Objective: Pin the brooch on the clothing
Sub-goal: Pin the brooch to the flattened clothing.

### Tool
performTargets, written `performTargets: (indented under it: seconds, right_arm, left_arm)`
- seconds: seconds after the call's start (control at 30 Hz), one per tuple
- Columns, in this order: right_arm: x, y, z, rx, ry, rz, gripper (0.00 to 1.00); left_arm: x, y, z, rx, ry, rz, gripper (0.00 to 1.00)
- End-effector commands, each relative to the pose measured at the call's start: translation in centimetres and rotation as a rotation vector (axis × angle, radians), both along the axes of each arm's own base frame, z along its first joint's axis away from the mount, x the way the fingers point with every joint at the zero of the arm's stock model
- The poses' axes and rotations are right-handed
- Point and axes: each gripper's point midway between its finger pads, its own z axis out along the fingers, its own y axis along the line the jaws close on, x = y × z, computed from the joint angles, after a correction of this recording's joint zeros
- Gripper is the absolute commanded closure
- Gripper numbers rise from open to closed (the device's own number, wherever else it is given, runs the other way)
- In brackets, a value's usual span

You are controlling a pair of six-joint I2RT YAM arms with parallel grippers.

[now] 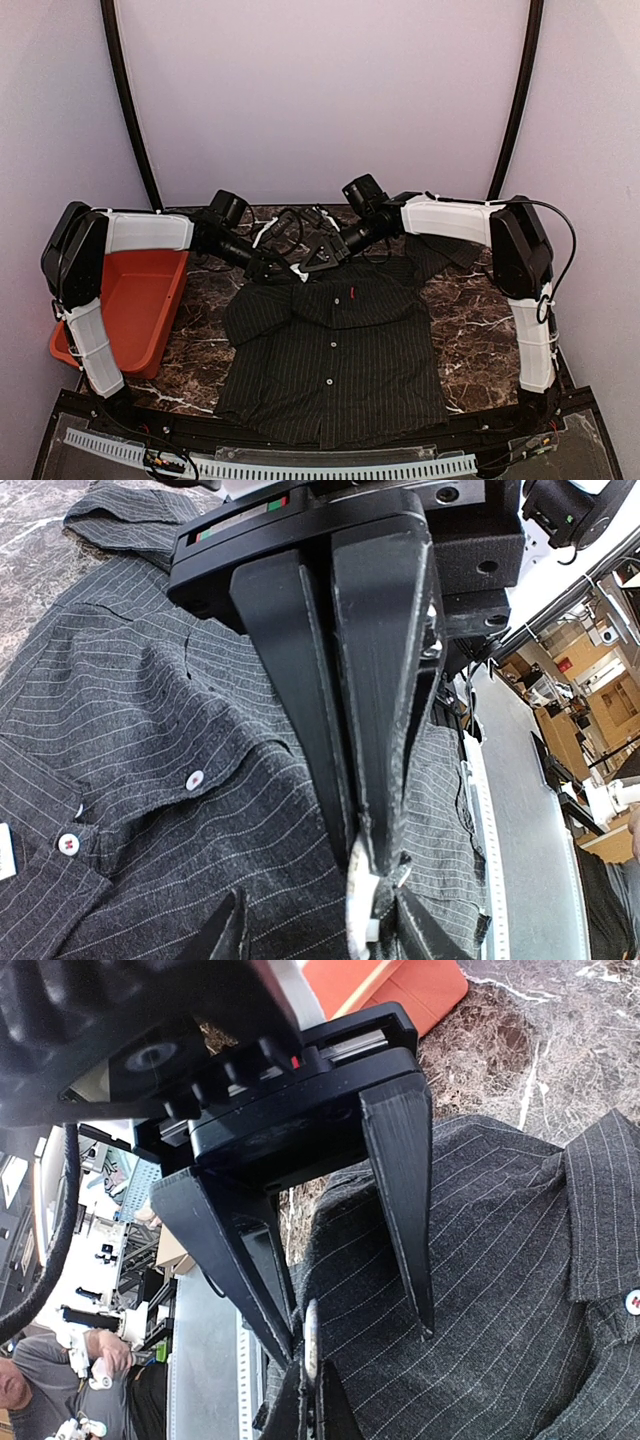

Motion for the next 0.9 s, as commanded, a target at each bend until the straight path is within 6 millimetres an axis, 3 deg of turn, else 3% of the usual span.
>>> performTargets:
  seconds: [0.0, 0.87]
  right_arm:
    - [-1.38, -0.01, 3.29, 0.092, -0.021, 0.055, 1.00]
    - [-1.55, -0.67, 4.04, 0.139, 0.008, 0.074, 1.00]
  left_arm:
    - [-0.21, -0.01, 0.89, -0.015, -0.034, 0.003, 0.54]
    - [-0.41, 0.19, 1.22, -0.061, -0.018, -0.014, 0.54]
